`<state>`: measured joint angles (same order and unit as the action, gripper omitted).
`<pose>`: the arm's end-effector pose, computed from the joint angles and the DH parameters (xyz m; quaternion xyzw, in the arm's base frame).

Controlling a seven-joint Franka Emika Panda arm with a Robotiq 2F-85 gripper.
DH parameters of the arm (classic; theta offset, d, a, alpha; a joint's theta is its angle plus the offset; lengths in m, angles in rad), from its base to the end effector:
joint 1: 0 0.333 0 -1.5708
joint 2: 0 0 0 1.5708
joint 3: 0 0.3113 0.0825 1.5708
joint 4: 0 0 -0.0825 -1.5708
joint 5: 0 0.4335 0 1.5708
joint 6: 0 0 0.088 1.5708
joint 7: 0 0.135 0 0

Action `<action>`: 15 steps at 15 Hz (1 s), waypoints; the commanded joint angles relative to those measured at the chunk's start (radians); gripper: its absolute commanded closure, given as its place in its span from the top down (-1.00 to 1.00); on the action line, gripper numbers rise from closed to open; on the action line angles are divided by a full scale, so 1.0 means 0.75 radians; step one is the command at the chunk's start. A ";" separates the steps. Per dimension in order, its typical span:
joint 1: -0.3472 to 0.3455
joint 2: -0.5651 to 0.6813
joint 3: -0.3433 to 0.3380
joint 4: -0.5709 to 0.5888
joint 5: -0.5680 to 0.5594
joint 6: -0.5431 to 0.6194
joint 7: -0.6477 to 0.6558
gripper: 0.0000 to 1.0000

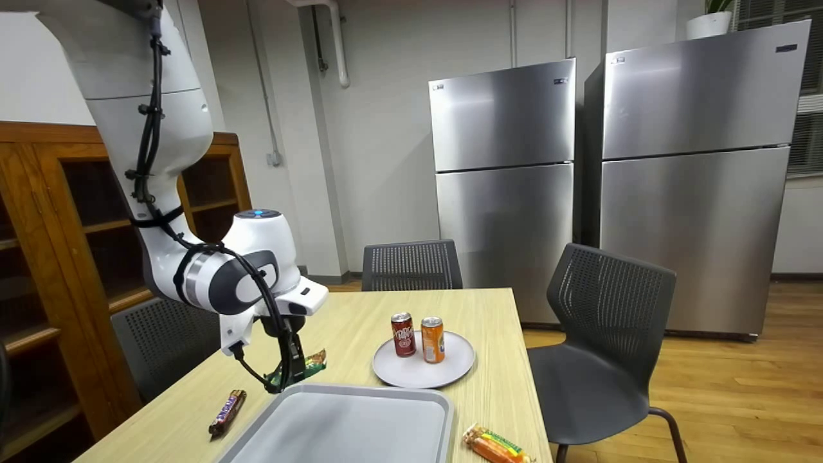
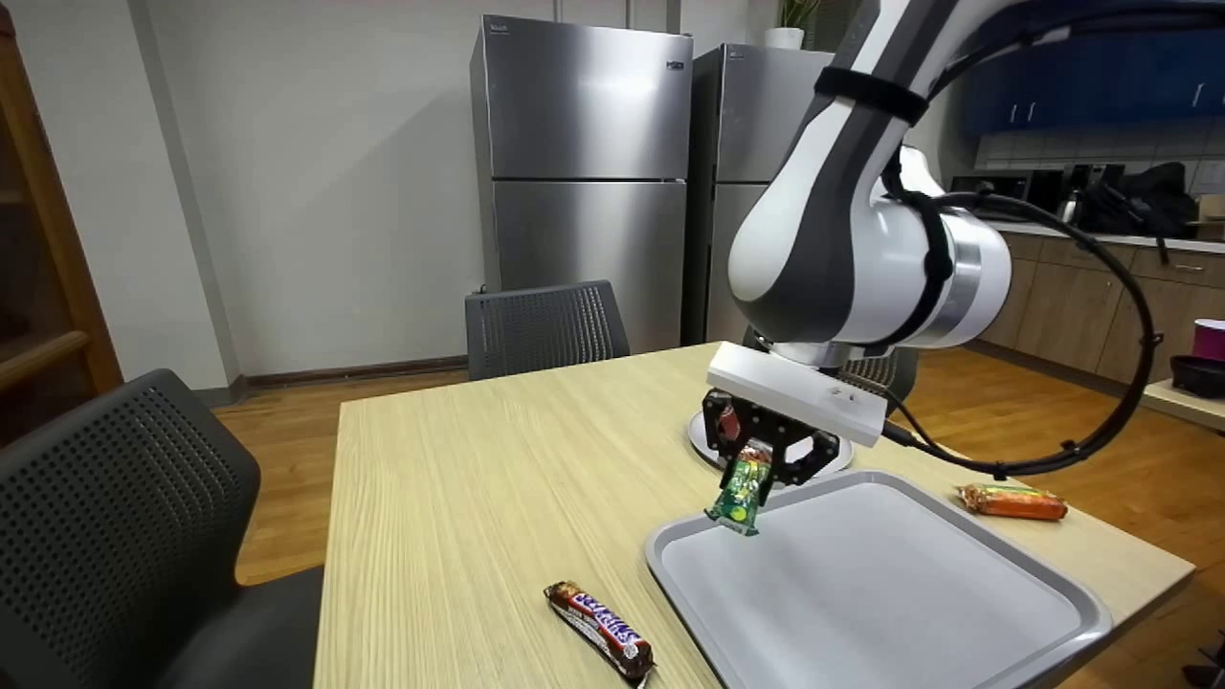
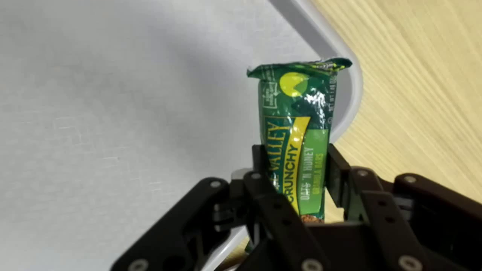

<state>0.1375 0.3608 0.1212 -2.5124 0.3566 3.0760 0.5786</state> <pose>0.4796 0.1055 0.0834 -0.9362 0.3341 -0.0684 0.0854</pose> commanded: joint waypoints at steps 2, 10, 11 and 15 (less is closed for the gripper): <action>0.025 0.028 0.086 0.051 0.018 -0.027 -0.072 -0.71; 0.107 0.100 0.208 0.088 0.015 -0.017 -0.123 -0.71; 0.123 0.110 0.211 0.096 0.014 -0.019 -0.122 -0.71; 0.178 0.139 0.240 0.117 0.005 -0.016 -0.135 -0.71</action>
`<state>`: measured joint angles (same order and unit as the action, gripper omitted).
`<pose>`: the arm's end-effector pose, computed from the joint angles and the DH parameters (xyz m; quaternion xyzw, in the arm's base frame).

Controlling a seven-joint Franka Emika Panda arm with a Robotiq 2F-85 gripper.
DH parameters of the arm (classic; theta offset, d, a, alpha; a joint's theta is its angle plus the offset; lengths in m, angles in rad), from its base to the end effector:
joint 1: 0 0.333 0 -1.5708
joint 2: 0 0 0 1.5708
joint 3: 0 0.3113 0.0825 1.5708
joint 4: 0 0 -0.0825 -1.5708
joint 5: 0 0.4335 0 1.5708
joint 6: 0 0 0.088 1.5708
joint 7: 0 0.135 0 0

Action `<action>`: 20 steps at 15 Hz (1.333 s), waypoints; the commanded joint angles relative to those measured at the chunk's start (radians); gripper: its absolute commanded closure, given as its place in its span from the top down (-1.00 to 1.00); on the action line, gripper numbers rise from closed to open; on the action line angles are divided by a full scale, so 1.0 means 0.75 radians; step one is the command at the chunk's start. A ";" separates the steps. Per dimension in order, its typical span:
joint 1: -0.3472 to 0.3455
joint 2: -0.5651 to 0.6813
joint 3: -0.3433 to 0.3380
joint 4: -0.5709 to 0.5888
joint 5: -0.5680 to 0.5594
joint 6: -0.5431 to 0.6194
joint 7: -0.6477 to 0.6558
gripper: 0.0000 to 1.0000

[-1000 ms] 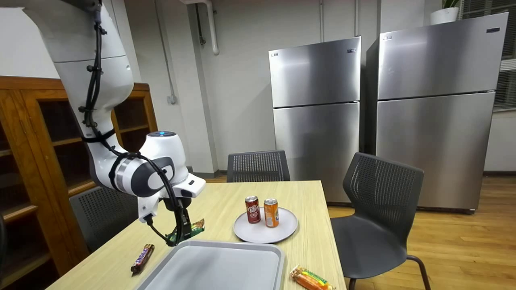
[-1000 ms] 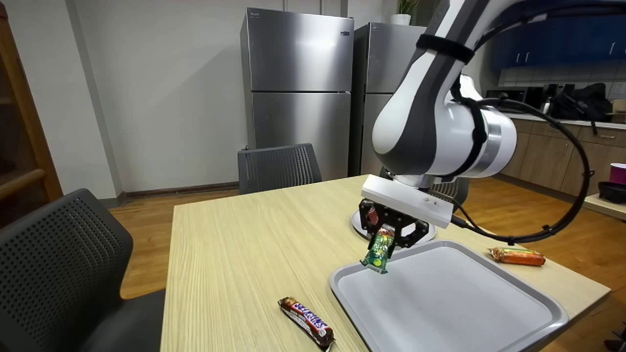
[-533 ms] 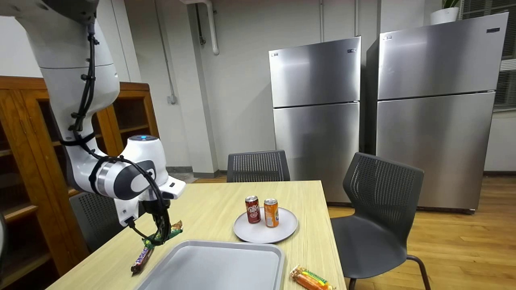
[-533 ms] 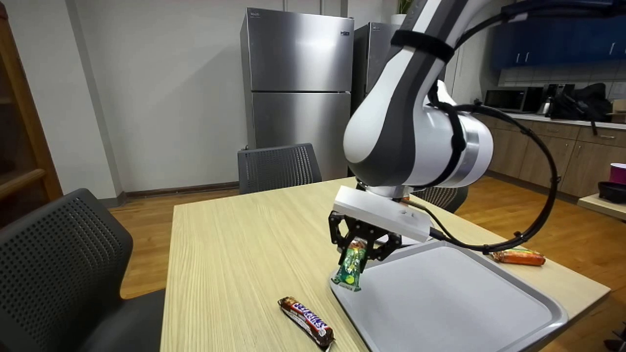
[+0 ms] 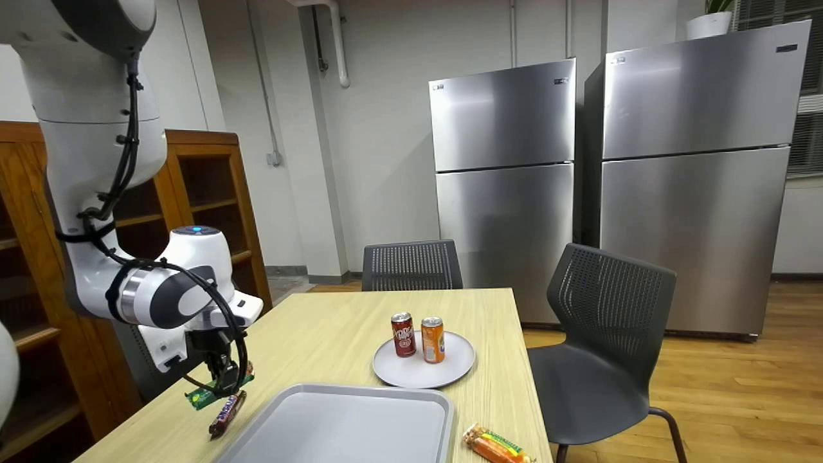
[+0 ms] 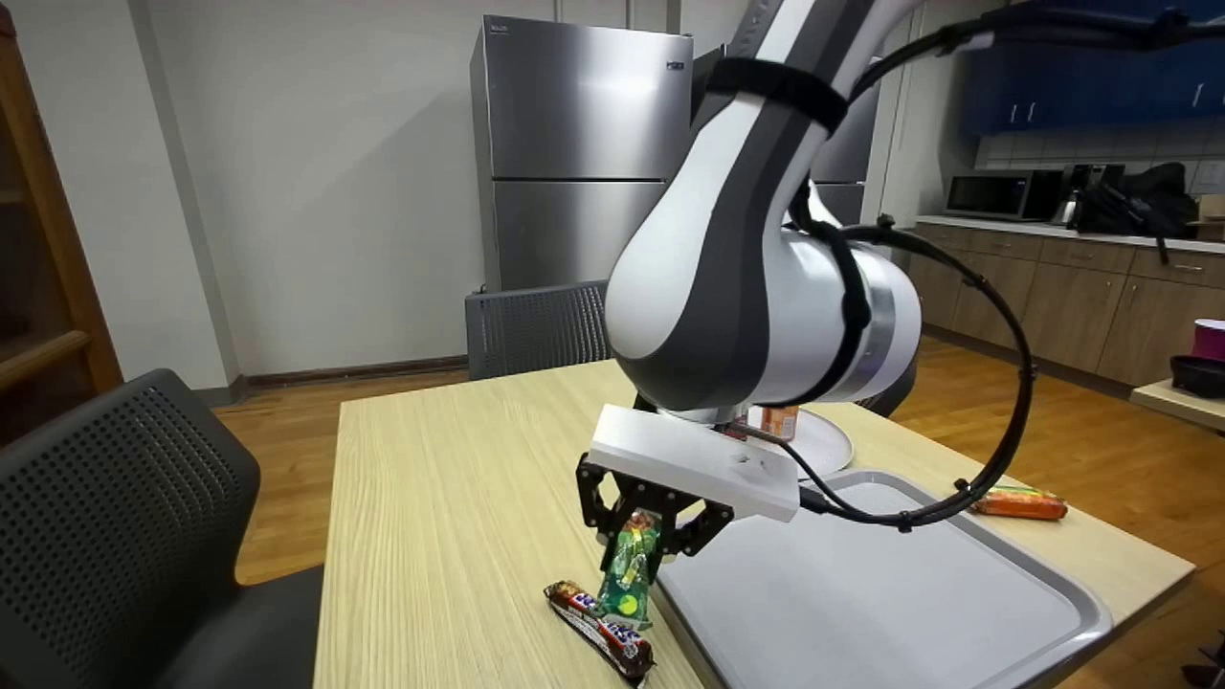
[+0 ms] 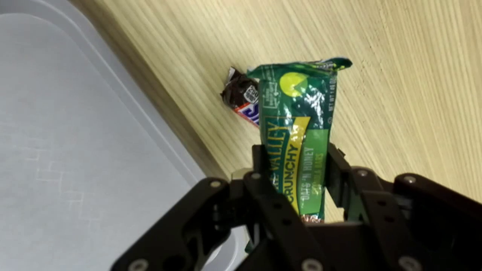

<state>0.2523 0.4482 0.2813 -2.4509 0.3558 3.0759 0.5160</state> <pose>0.4375 0.2486 0.0646 -0.9754 0.1844 -0.0302 0.1173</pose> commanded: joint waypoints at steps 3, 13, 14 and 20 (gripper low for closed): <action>0.052 0.057 0.053 0.039 -0.032 0.026 -0.128 -0.71; 0.176 0.220 -0.023 0.131 -0.198 0.028 -0.271 -0.71; 0.194 0.237 -0.035 0.147 -0.199 0.024 -0.267 -0.71; 0.251 0.250 -0.081 0.173 -0.195 0.006 -0.263 0.33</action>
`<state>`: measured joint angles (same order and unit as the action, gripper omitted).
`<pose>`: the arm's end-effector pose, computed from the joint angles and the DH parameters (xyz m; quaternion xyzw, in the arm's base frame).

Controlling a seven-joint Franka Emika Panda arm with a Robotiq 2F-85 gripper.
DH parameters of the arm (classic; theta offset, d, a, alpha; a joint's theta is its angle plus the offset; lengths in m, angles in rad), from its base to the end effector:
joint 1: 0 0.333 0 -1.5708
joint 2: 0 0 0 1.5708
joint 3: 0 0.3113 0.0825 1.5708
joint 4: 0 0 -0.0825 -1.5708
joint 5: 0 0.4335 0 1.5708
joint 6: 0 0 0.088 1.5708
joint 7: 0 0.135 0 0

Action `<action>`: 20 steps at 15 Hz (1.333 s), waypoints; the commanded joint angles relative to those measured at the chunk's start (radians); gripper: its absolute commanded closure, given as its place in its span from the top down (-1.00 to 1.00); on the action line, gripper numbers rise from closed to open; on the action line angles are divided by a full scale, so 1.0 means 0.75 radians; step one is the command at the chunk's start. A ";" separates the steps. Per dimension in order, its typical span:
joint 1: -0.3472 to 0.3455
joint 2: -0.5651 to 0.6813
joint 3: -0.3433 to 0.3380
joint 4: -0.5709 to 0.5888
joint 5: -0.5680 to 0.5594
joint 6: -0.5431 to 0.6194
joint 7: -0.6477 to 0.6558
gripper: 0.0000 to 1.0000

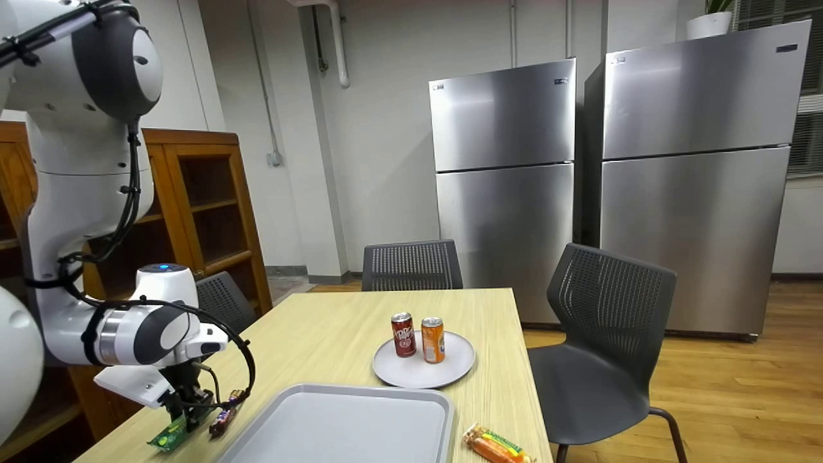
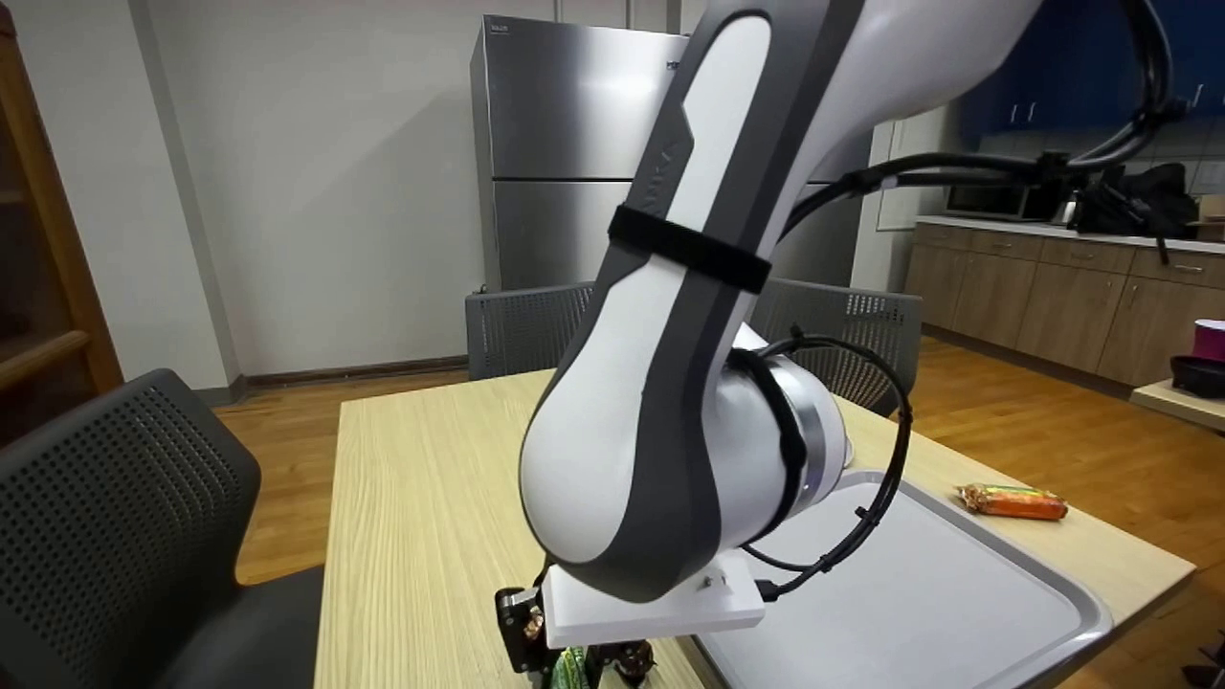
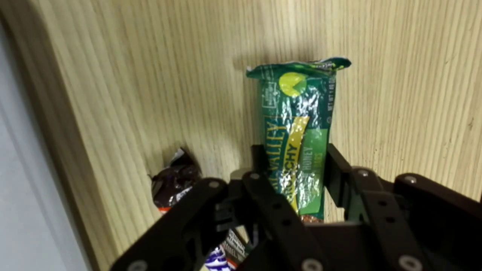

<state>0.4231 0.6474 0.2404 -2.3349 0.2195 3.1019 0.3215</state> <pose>0.3988 0.3193 0.0007 -0.9943 -0.0329 -0.0145 0.1004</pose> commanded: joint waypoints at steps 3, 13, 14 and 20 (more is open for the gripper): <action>-0.001 -0.069 -0.023 -0.009 -0.009 -0.060 -0.008 0.73; 0.021 -0.232 -0.202 -0.013 -0.007 -0.240 0.127 1.00; 0.023 -0.244 -0.225 -0.017 -0.014 -0.260 0.144 1.00; -0.024 -0.173 -0.174 0.006 -0.013 -0.192 0.083 1.00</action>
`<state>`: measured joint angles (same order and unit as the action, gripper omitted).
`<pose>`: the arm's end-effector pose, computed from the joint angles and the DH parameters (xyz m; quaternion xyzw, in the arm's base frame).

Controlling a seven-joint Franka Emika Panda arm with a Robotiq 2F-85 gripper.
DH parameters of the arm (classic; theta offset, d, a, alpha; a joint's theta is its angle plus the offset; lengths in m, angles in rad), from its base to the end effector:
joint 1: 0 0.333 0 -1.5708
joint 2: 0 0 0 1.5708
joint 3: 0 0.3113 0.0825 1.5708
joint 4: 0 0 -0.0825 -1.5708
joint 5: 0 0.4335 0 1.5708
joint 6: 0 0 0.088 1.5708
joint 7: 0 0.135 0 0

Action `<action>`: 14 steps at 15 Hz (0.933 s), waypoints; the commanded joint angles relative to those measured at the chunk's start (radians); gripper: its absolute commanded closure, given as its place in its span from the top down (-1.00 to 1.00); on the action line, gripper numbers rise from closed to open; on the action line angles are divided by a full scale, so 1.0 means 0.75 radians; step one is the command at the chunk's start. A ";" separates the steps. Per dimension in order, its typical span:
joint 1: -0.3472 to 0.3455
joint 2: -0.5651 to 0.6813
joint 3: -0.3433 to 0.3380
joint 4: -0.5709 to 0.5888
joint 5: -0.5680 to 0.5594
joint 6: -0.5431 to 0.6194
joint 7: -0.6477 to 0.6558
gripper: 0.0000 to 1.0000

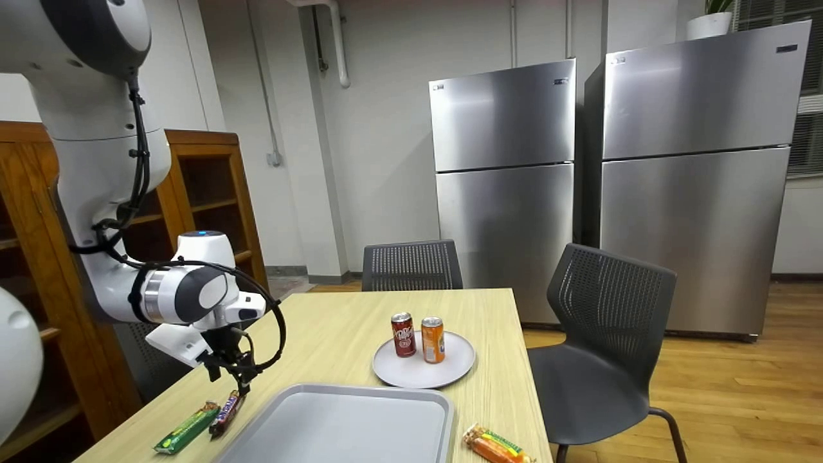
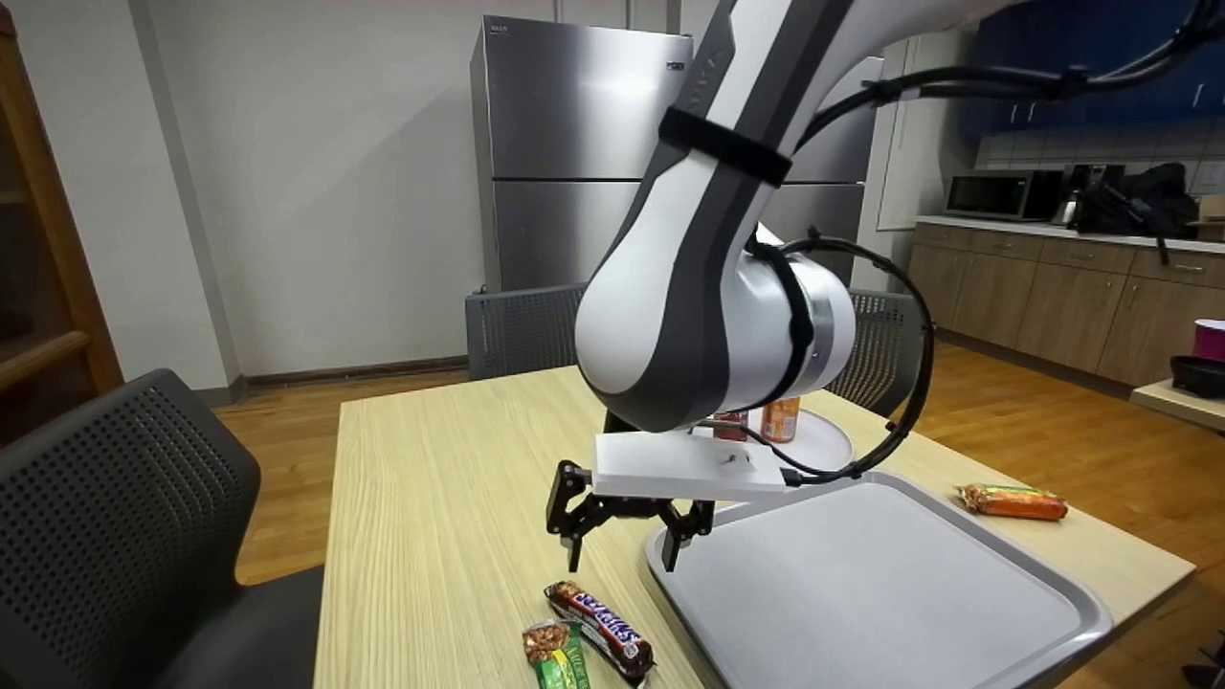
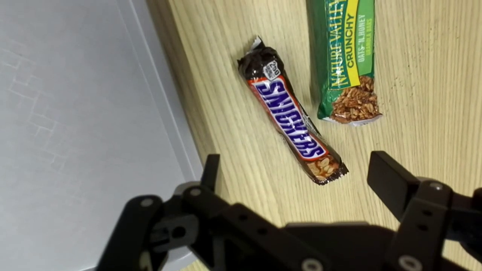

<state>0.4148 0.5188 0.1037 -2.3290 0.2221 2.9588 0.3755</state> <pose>0.4652 0.2583 0.0474 -0.9962 0.0447 -0.0263 0.0696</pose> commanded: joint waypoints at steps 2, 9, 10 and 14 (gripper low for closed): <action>0.018 -0.015 -0.033 -0.019 -0.011 0.013 0.064 1.00; 0.058 -0.029 -0.247 0.007 0.017 -0.048 0.358 1.00; 0.054 -0.028 -0.276 0.022 0.005 -0.067 0.384 1.00; 0.025 -0.032 -0.369 0.084 -0.037 -0.148 0.444 1.00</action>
<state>0.4362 0.5189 -0.1344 -2.3014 0.2245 2.9269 0.6484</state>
